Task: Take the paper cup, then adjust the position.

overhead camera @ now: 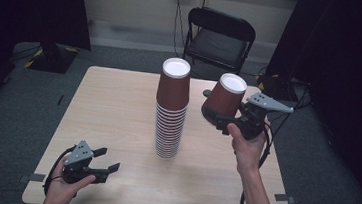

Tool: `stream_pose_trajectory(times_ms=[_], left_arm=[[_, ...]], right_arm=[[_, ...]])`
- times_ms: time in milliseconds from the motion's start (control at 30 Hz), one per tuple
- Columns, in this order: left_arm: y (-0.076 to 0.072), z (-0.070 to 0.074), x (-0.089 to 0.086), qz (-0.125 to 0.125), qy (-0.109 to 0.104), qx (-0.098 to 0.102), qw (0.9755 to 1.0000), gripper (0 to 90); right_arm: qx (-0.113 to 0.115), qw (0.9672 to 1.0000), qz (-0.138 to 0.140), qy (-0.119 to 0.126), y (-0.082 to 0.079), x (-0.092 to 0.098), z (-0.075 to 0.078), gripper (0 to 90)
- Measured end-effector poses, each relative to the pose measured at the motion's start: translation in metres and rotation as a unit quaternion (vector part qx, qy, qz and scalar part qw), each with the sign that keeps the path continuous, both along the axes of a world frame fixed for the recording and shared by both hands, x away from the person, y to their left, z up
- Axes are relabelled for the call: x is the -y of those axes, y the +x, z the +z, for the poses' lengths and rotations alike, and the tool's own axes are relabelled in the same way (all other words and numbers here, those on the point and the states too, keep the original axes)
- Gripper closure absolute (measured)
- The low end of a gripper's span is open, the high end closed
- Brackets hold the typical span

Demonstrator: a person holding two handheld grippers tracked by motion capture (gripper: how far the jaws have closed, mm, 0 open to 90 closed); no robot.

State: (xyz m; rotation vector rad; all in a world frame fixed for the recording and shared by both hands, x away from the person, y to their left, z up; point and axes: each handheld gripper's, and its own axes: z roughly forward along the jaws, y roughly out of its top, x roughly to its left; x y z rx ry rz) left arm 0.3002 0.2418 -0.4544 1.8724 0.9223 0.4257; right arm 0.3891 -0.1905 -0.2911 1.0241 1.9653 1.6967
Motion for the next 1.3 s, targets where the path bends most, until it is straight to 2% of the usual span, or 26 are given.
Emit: stream_pose_trajectory(times_ms=[67, 333, 500, 600, 700, 767, 833, 933, 1000, 1033, 1100, 1200, 1300], left_arm=[[0.000, 0.001, 0.001, 0.003, 0.006, 0.003, 1.0000, 23.3], [-0.002, 0.004, 0.010, -0.025, 0.032, 0.016, 0.9991, 22.7], [-0.002, 0.009, 0.017, -0.037, 0.031, 0.020, 0.9986, 21.0], [-0.002, 0.012, 0.020, -0.043, 0.023, 0.024, 0.9985, 18.4], [0.000, 0.014, 0.024, -0.051, 0.011, 0.018, 0.9985, 15.7], [0.001, 0.015, 0.026, -0.053, 0.014, 0.018, 0.9983, 15.6], [0.002, 0.017, 0.029, -0.060, 0.018, 0.025, 0.9977, 16.1], [0.002, 0.020, 0.034, -0.070, 0.019, 0.049, 0.9961, 21.6], [0.001, 0.024, 0.038, -0.075, 0.019, 0.068, 0.9947, 21.9], [0.001, 0.024, 0.038, -0.075, 0.019, 0.068, 0.9947, 22.3], [0.003, 0.029, 0.045, -0.081, 0.006, 0.086, 0.9930, 22.8], [0.007, 0.035, 0.053, -0.090, 0.008, 0.087, 0.9921, 24.3], [0.009, 0.036, 0.059, -0.093, 0.000, 0.088, 0.9917, 25.0]], right_arm=[[-0.007, 1.0000, 0.001, 0.003, -0.002, 0.001, -0.007, 12.1], [-0.027, 0.9995, 0.003, 0.016, -0.012, 0.003, -0.024, 12.1], [-0.039, 0.9989, 0.008, 0.023, -0.018, 0.001, -0.037, 12.1], [-0.047, 0.9985, 0.008, 0.027, -0.020, 0.002, -0.043, 12.1], [-0.053, 0.9980, 0.007, 0.033, -0.022, 0.003, -0.047, 12.1], [-0.055, 0.9978, 0.007, 0.035, -0.024, 0.003, -0.050, 12.1], [-0.061, 0.9975, 0.008, 0.035, -0.025, 0.001, -0.054, 12.1], [-0.069, 0.9968, 0.013, 0.039, -0.027, -0.002, -0.058, 12.1], [-0.075, 0.9960, 0.019, 0.047, -0.029, -0.004, -0.060, 12.1], [-0.075, 0.9960, 0.019, 0.047, -0.029, -0.004, -0.060, 12.1], [-0.078, 0.9952, 0.023, 0.056, -0.032, -0.005, -0.062, 12.1], [-0.083, 0.9943, 0.025, 0.062, -0.035, -0.006, -0.066, 12.1], [-0.092, 0.9929, 0.027, 0.070, -0.037, -0.006, -0.072, 12.1]])
